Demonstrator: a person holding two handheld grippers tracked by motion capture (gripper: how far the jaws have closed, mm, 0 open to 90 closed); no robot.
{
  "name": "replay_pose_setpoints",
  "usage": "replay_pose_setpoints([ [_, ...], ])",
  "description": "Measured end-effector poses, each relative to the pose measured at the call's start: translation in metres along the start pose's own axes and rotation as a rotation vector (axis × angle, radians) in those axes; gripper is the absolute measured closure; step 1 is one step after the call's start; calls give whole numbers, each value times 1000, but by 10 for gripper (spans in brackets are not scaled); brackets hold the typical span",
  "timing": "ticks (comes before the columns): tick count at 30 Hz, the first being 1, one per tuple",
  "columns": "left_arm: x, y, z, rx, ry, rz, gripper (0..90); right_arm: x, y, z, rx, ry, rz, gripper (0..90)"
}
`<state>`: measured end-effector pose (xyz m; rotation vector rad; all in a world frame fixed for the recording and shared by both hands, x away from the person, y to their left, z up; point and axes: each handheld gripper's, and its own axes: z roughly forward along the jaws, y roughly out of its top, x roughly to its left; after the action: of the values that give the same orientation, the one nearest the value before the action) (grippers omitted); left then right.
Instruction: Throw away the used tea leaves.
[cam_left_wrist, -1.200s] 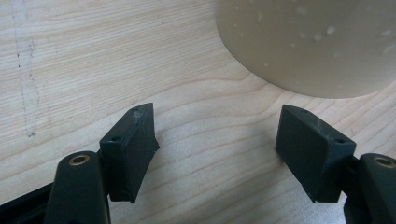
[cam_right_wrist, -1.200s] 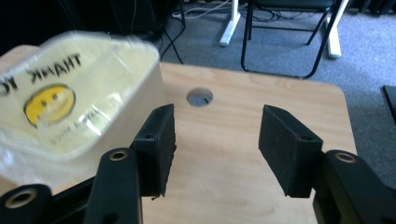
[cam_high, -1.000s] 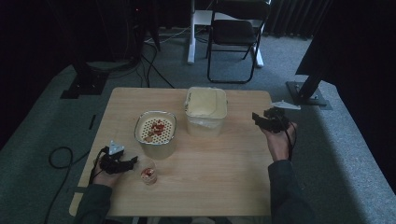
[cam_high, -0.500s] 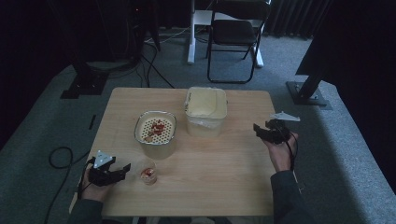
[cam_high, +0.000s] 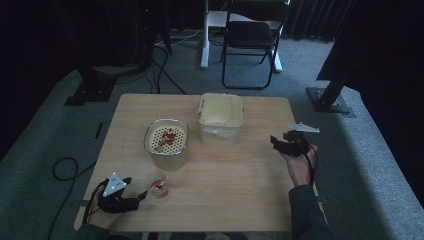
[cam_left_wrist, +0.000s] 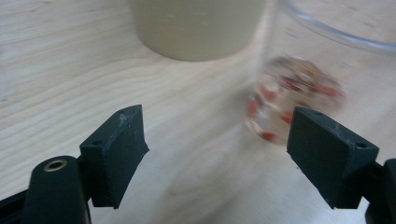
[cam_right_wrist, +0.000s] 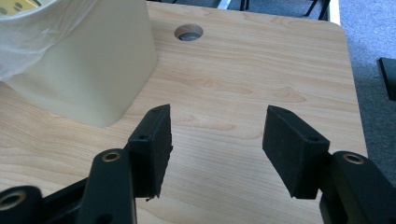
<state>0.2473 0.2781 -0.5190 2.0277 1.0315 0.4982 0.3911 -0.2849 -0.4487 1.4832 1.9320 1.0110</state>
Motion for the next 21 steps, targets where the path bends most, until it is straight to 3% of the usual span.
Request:
replay_pose_setpoints([
  [3,-5,0,-5,-29,-45,9,194,0,0,0,2,-2,0,419],
  [5,-9,1,-5,-36,-71,36,195,-1,0,0,1,-3,4,420],
  [10,-17,6,1,-36,-94,58,195,2,-4,1,3,4,2,422],
  [17,-23,21,19,-65,-162,95,195,2,-14,6,25,3,2,421],
  [21,-25,28,31,-68,-174,109,195,2,-19,6,34,5,0,422],
])
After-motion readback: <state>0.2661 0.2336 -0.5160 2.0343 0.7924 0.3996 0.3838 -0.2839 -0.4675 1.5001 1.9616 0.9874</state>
